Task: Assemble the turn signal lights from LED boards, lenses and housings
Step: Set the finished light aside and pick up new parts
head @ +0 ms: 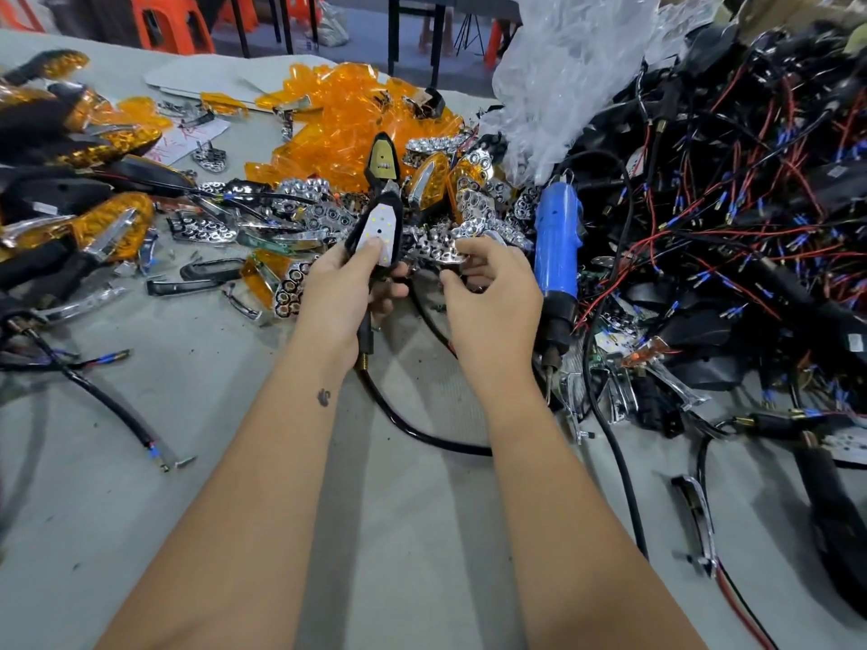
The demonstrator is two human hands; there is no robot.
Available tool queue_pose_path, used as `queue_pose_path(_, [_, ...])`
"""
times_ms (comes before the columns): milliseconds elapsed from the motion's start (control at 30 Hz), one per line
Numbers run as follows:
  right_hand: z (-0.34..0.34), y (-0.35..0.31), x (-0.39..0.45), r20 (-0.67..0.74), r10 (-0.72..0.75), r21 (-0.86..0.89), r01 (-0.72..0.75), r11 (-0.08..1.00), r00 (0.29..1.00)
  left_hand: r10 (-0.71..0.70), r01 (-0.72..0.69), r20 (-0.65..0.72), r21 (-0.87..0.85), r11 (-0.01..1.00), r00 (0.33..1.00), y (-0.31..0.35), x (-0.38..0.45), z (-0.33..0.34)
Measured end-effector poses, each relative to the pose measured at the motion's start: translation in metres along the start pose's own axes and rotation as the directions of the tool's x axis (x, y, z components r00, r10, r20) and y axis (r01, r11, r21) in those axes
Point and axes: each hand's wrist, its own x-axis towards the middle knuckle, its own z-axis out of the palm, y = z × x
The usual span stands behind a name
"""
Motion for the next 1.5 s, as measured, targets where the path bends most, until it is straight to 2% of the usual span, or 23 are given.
queue_pose_path(100, [-0.003, -0.005, 0.0, -0.043, 0.03, 0.179, -0.022, 0.984, 0.999, 0.047, -0.046, -0.005, 0.09, 0.995, 0.999, -0.001, -0.003, 0.003])
queue_pose_path(233, [-0.005, -0.007, 0.0, -0.098, 0.077, 0.311, -0.043, 0.95, 0.992, 0.087, -0.088, 0.015, 0.199, 0.976, 0.996, -0.001, -0.005, 0.004])
queue_pose_path(433, [-0.009, -0.007, 0.005, 0.002, 0.226, 0.561, -0.188, 0.806, 0.974, 0.089, -0.099, 0.05, 0.251, 0.963, 0.995, 0.001, -0.009, 0.004])
queue_pose_path(567, [-0.012, -0.006, 0.009, 0.103, 0.259, 0.678, -0.258, 0.688, 0.96, 0.069, -0.101, 0.122, 0.275, 0.956, 0.99, 0.003, -0.011, 0.007])
queue_pose_path(667, [-0.012, -0.005, 0.009, 0.142, 0.294, 0.677, -0.31, 0.668, 0.945, -0.007, -0.028, 0.2, 0.174, 0.984, 0.98, 0.005, -0.014, 0.009])
queue_pose_path(900, [-0.011, -0.003, 0.009, 0.134, 0.285, 0.634, -0.304, 0.712, 0.949, -0.102, 0.078, 0.27, 0.101, 0.992, 0.957, 0.008, -0.019, 0.015])
queue_pose_path(1067, [-0.009, -0.003, 0.008, 0.154, 0.274, 0.597, -0.311, 0.739, 0.949, -0.063, 0.039, 0.289, 0.088, 0.995, 0.955, 0.005, -0.019, 0.012])
queue_pose_path(1167, [-0.008, -0.004, 0.007, 0.148, 0.243, 0.527, -0.284, 0.801, 0.959, -0.059, 0.041, 0.289, 0.068, 0.997, 0.955, 0.003, -0.018, 0.011])
queue_pose_path(1300, [-0.006, -0.004, 0.005, 0.063, 0.183, 0.385, -0.193, 0.903, 0.981, -0.04, 0.0, 0.293, 0.136, 0.991, 0.955, -0.001, -0.015, 0.008])
queue_pose_path(1500, [-0.005, -0.003, 0.003, -0.009, 0.123, 0.276, -0.115, 0.954, 0.992, 0.032, -0.075, 0.296, 0.135, 0.988, 0.955, -0.001, -0.015, 0.008])
